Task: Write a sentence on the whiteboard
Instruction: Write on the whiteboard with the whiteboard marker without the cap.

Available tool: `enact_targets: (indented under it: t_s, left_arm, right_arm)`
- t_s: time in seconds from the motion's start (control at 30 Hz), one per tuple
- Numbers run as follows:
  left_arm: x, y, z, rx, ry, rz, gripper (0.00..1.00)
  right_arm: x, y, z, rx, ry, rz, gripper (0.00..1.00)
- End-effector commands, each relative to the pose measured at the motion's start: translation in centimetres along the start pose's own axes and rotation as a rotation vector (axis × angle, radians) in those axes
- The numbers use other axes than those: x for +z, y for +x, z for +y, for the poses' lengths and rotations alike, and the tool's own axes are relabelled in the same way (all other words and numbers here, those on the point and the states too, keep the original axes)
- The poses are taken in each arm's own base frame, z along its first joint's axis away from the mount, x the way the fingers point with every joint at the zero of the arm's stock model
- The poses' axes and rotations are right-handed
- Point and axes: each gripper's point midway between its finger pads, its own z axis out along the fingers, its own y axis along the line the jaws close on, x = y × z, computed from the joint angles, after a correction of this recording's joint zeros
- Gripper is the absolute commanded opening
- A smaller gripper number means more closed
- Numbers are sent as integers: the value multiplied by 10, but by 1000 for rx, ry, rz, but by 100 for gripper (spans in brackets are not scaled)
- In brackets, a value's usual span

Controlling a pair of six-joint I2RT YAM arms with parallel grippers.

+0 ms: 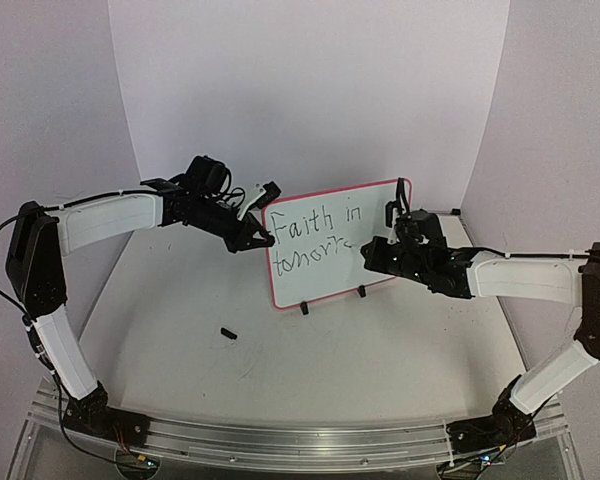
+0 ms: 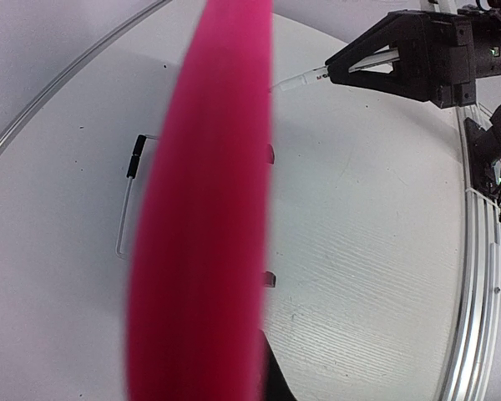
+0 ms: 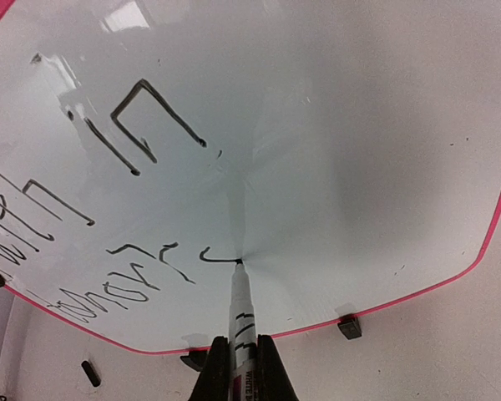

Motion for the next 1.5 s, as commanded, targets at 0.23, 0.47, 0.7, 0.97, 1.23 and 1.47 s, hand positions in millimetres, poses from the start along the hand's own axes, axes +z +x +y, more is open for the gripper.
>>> enact_targets:
  t_s: [0.23,0.47,0.7,0.97,1.23,1.47]
  left_arm:
    - [5,29,6,6,-47,116,0]
    - [5,29,6,6,-47,115,0]
    - [5,29,6,6,-47,115,0]
    - [5,29,7,5,-47,116,0]
    - [6,30,6,4,-46,118,0]
    - [7,31,6,2,-42,120,0]
  right_arm:
    - [-11,-31,22,1,-75,-79,0]
    - [-15,-36,26,-4,-100,-95,0]
    - [-18,-38,26,-2,-98,-107,0]
    - [-16,-36,27,-2,-104,-99,0]
    - [-29,-35,23,-3,-103,-97,0]
    - [-28,-32,19,-1,-83,-94,0]
